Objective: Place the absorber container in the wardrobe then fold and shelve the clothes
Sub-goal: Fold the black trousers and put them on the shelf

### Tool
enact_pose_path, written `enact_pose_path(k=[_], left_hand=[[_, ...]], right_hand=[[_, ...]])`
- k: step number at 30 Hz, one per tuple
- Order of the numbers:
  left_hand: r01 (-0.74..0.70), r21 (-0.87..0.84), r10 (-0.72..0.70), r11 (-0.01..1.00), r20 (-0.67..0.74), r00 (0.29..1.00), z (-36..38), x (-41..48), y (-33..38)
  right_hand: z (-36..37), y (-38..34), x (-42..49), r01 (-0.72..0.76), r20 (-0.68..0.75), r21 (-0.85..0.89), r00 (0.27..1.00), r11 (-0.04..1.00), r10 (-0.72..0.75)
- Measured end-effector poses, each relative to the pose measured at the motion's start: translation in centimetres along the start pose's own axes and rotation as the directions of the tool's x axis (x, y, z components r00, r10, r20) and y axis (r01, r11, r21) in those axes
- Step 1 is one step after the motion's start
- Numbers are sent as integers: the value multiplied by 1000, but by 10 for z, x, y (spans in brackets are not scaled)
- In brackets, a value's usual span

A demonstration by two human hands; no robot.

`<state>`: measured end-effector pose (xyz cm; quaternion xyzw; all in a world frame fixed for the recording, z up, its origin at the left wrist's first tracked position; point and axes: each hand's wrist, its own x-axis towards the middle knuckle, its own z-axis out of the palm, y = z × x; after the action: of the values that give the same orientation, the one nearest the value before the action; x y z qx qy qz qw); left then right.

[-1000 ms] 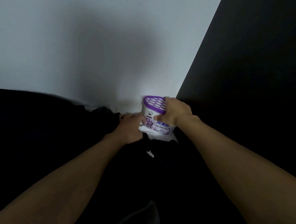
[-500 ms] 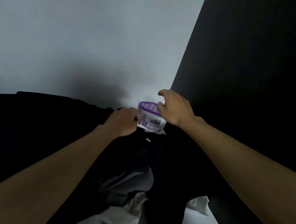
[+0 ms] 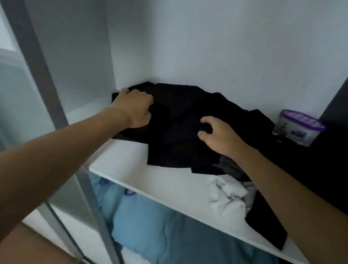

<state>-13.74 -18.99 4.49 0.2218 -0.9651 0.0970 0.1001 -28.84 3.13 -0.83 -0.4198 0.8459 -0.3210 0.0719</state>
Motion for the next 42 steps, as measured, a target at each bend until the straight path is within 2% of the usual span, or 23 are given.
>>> enact_pose_path(k=[3, 5, 7, 10, 15, 20, 23, 25, 28, 31, 33, 34, 35, 36, 37, 38, 39, 40, 42], left_hand=[[118, 248, -147, 961, 101, 984, 3, -43, -48], [117, 379, -182, 918, 141, 973, 10, -69, -72], [34, 514, -127, 857, 146, 981, 18, -85, -84], [-32, 561, -27, 827, 95, 995, 28, -87, -86], [-80, 509, 66, 857, 45, 997, 31, -81, -98], [-119, 511, 116, 851, 39, 993, 38, -80, -132], [-141, 491, 132, 859, 54, 990, 45, -76, -160], [-144, 463, 135, 875, 52, 989, 50, -74, -180], [-87, 336, 93, 938, -2, 996, 59, -70, -202], [30, 58, -30, 998, -2, 1000, 83, -70, -215], [131, -119, -121, 984, 92, 988, 106, -68, -219], [209, -242, -168, 948, 179, 969, 114, -66, -220], [318, -412, -205, 854, 295, 933, 121, -63, -220], [443, -607, -207, 659, 420, 884, 125, -57, -219], [554, -752, -167, 357, 533, 830, 128, -48, -216], [626, -779, -89, 47, 621, 779, 129, -39, -213], [658, -732, 15, -177, 667, 745, 128, -30, -210], [668, -670, 120, -324, 671, 732, 127, -21, -205], [635, -590, 205, -499, 631, 748, 123, -8, -189]], right_hand=[[30, -4, -8, -79, 139, -37, 987, 996, 84], [40, -7, -9, -124, 181, -125, 973, 984, 146], [44, -12, -9, -148, 143, -176, 974, 973, 174], [42, -24, 3, -141, 10, -181, 989, 973, 146], [57, -58, 37, -57, -63, -180, 997, 982, 46], [123, -112, 62, 80, 34, -323, 997, 943, -73], [163, -140, 82, 151, 93, -439, 988, 886, -123], [184, -147, 98, 162, 135, -539, 985, 826, -105], [206, -144, 117, 76, 139, -600, 990, 797, 10], [220, -138, 129, -22, 58, -514, 997, 857, 60], [218, -142, 132, -125, -27, -255, 992, 959, 122], [215, -146, 132, -158, -44, -111, 987, 981, 154], [211, -150, 130, -164, -58, 7, 985, 986, 164], [205, -153, 126, -145, -82, 80, 985, 986, 152], [199, -157, 119, -115, -110, 107, 986, 988, 127], [194, -160, 109, -83, -129, 103, 987, 991, 96], [190, -164, 97, -54, -136, 78, 989, 995, 65], [187, -165, 84, -29, -124, 33, 992, 999, 33], [186, -167, 55, 20, -17, -102, 1000, 995, -22]])
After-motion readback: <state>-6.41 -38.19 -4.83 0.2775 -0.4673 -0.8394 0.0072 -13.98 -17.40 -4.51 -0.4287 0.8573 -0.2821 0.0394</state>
